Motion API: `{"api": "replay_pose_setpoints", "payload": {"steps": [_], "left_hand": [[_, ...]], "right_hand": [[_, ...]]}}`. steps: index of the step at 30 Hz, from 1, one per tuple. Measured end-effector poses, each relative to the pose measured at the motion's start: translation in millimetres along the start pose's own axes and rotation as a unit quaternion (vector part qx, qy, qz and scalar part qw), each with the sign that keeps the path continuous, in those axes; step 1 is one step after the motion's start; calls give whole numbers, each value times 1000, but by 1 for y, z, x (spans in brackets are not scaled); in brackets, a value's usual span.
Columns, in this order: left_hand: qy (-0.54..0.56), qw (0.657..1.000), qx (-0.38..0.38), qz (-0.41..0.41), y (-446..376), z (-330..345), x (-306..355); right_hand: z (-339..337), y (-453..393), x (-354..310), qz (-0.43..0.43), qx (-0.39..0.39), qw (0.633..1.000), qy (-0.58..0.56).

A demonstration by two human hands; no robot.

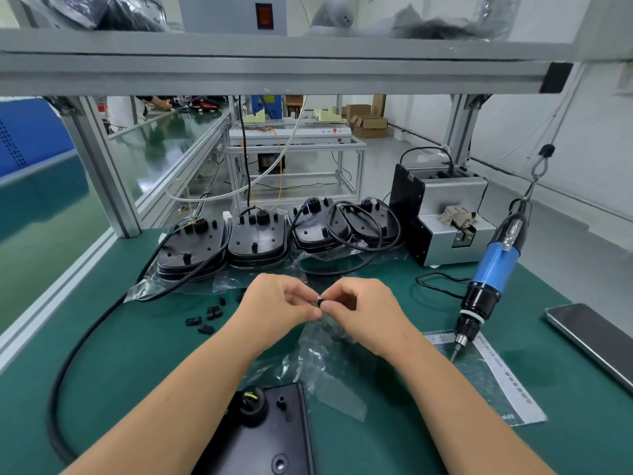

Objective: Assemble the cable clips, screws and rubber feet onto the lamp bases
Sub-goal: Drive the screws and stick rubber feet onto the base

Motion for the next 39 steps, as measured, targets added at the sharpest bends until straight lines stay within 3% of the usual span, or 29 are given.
{"api": "replay_pose_setpoints", "payload": {"steps": [15, 27, 39], "left_hand": [[-4, 1000, -15, 0, 2, -1, 3], [11, 1000, -5, -24, 0, -2, 0], [12, 999, -14, -29, 0, -2, -2]], "right_hand": [[-5, 2, 2, 35, 2, 996, -81], [-2, 3, -6, 9, 18, 999, 28], [-2, 6, -8, 2, 33, 999, 40]]}}
Point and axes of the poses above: each hand's wrist, its own y-axis away from the middle knuckle, its own z-axis out of the palm, x = y × z, the point moved 4 cm from there along -y, towards the middle knuckle, and after that the axes turned 12 degrees about y, right-handed, at the moved point
